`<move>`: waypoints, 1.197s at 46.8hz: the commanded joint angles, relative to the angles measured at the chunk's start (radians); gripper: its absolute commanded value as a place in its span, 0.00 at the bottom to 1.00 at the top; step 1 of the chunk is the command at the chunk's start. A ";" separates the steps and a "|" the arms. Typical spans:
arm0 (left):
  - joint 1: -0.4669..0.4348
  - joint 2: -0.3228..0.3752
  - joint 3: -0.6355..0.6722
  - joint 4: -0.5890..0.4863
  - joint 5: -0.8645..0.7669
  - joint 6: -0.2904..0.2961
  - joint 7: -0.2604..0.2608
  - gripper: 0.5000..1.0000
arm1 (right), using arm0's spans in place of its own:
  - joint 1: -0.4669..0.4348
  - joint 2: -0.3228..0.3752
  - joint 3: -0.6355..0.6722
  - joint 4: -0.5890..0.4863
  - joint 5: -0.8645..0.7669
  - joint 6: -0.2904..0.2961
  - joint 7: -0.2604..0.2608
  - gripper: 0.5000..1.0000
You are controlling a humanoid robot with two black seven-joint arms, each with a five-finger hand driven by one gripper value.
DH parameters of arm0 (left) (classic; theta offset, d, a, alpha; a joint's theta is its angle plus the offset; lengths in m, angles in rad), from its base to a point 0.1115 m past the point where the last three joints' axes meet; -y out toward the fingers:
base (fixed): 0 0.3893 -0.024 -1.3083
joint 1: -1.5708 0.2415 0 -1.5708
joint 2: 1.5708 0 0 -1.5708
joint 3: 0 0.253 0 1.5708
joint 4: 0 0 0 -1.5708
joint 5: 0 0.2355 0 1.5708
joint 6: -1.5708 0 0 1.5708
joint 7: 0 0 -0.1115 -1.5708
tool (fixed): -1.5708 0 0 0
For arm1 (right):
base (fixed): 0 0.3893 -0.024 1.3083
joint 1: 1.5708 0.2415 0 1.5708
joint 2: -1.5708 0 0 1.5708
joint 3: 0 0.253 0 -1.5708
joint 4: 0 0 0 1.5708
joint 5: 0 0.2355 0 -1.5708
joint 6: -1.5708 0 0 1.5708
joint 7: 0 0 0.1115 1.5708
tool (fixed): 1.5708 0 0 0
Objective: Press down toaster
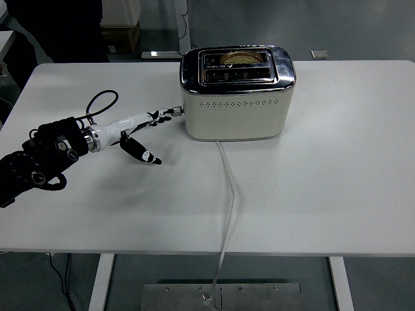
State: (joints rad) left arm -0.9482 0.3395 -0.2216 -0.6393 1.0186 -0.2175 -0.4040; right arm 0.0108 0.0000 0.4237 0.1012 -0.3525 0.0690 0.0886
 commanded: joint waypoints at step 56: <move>0.006 0.108 -0.004 0.001 -0.271 -0.005 -0.002 1.00 | 0.000 0.000 0.000 0.000 0.001 0.000 0.000 1.00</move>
State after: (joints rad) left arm -0.9404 0.4451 -0.2241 -0.6379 0.7791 -0.2237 -0.4052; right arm 0.0107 0.0000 0.4244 0.1014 -0.3521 0.0690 0.0889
